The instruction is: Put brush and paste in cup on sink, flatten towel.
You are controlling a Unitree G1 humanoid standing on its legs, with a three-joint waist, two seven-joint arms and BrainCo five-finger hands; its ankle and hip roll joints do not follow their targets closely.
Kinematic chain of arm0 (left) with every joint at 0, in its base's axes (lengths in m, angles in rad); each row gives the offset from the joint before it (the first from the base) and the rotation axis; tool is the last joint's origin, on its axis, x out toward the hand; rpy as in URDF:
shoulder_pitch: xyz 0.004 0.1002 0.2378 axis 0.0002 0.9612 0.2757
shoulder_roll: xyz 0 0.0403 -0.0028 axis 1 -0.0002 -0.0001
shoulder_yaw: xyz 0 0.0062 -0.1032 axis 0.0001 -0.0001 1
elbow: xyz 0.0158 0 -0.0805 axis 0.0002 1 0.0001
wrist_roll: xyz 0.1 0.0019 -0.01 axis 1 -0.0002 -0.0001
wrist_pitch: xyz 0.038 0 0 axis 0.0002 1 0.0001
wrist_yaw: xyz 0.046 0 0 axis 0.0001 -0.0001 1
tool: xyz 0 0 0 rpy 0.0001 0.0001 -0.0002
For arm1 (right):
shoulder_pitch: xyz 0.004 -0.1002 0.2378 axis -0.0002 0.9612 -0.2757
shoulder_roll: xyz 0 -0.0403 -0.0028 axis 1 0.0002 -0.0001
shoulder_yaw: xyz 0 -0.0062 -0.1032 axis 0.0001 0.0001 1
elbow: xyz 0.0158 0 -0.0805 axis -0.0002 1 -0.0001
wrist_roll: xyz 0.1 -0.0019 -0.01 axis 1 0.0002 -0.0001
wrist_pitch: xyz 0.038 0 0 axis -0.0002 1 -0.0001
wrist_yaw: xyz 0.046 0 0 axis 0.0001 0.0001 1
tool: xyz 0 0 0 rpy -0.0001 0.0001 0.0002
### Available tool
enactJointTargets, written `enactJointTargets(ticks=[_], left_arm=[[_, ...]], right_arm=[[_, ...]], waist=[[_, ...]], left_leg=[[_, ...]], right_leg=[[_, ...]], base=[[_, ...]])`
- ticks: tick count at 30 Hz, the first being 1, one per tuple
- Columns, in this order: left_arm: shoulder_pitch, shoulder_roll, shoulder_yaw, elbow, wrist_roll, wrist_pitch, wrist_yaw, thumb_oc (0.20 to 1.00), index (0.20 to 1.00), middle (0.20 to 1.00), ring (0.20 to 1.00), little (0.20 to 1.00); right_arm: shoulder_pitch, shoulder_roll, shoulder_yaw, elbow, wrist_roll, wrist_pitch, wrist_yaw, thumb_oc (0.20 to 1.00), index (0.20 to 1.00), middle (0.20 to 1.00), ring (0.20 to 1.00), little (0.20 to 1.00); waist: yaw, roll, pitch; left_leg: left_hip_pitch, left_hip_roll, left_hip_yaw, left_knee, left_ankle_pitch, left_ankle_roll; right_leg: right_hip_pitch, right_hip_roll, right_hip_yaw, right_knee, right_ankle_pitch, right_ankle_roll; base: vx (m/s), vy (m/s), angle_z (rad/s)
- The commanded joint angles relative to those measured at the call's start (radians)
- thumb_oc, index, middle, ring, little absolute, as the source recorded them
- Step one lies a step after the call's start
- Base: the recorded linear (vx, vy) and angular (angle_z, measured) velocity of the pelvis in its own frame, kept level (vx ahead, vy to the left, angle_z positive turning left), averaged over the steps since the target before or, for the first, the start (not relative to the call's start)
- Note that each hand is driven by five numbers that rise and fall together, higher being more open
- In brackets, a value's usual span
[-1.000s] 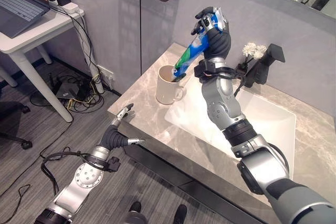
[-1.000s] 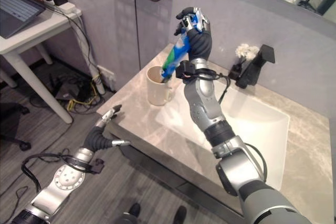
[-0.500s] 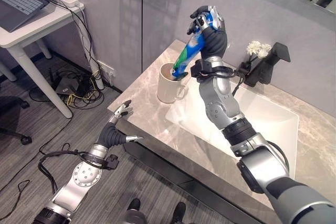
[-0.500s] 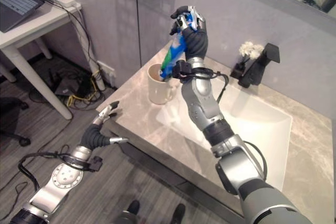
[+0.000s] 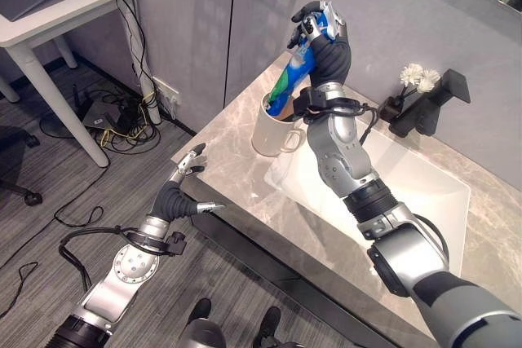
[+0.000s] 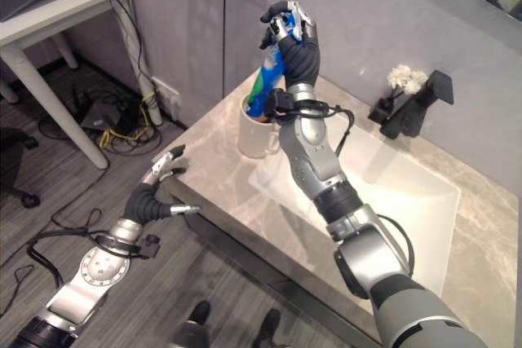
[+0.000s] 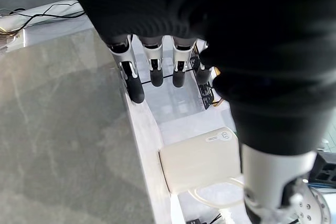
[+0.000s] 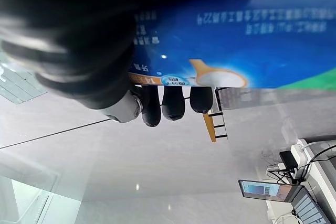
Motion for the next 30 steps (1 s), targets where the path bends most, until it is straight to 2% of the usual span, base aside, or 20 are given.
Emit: enactJointTargets(ticks=[1,12,19,25,26,27,28,30], left_arm=[[0.058,0.035,0.012,0.013,-0.014,0.017,0.006,1.000,1.000,1.000,1.000,1.000],[0.067,0.018,0.014,0.021,-0.004,0.013,0.011,1.000,1.000,1.000,1.000,1.000],[0.059,0.019,-0.004,0.023,-0.013,0.012,0.006,1.000,1.000,1.000,1.000,1.000],[0.059,0.015,-0.014,0.023,-0.028,0.011,0.002,1.000,1.000,1.000,1.000,1.000],[0.057,0.016,-0.018,0.023,-0.030,0.010,0.002,1.000,1.000,1.000,1.000,1.000],[0.054,0.013,-0.027,0.027,-0.030,0.012,0.001,1.000,1.000,1.000,1.000,1.000],[0.052,0.013,-0.029,0.026,-0.030,0.014,0.001,1.000,1.000,1.000,1.000,1.000],[0.046,0.013,-0.038,0.031,-0.026,0.017,-0.001,1.000,1.000,1.000,1.000,1.000]], right_arm=[[-0.135,-0.044,-0.029,-0.038,-0.039,-0.039,0.010,0.200,0.200,0.200,0.200,0.200],[-0.110,-0.031,-0.015,-0.061,-0.070,-0.034,0.022,0.200,0.200,0.200,0.200,0.200],[-0.106,-0.002,-0.008,0.004,-0.086,-0.022,0.011,0.200,0.200,0.200,0.200,0.200],[-0.108,-0.016,0.005,0.040,-0.124,-0.003,0.004,0.200,0.200,0.200,0.200,0.200],[-0.105,-0.016,0.005,0.048,-0.120,-0.003,0.005,0.247,0.247,0.247,0.247,0.247],[-0.101,-0.017,0.008,0.051,-0.117,0.001,0.010,0.677,0.677,0.677,0.677,0.677],[-0.099,-0.019,0.010,0.050,-0.115,0.003,0.012,1.000,1.000,1.000,1.000,1.000],[-0.097,-0.022,0.014,0.050,-0.108,0.006,0.018,1.000,1.000,1.000,1.000,1.000]], waist=[[0.008,-0.038,-0.008],[-0.012,-0.024,-0.009],[-0.010,-0.023,-0.006],[-0.009,-0.022,-0.009],[-0.008,-0.020,-0.011],[-0.010,-0.020,-0.011],[-0.011,-0.019,-0.012],[-0.012,-0.019,-0.014]], left_leg=[[-0.039,-0.042,0.032,0.003,0.006,0.053],[-0.032,-0.041,0.038,0.003,0.004,0.054],[-0.032,-0.038,0.040,0.003,0.004,0.053],[-0.036,-0.035,0.036,0.003,0.004,0.053],[-0.037,-0.034,0.034,0.003,0.005,0.053],[-0.038,-0.034,0.032,0.003,0.005,0.053],[-0.038,-0.034,0.031,0.003,0.005,0.053],[-0.040,-0.034,0.030,0.003,0.005,0.054]], right_leg=[[0.105,-0.094,0.053,0.002,-0.017,0.068],[0.103,-0.095,0.062,0.002,-0.016,0.068],[0.101,-0.092,0.063,0.002,-0.013,0.066],[0.101,-0.088,0.061,0.002,-0.012,0.065],[0.100,-0.087,0.058,0.002,-0.012,0.065],[0.100,-0.086,0.056,0.002,-0.013,0.065],[0.100,-0.086,0.057,0.002,-0.012,0.065],[0.099,-0.086,0.058,0.002,-0.012,0.065]], base=[[0.00,0.000,0.00],[0.00,0.000,0.00],[0.00,0.000,0.00],[0.00,0.000,0.00],[0.00,0.000,0.00],[0.00,0.000,0.00],[0.00,0.000,0.00],[0.00,0.000,0.00]])
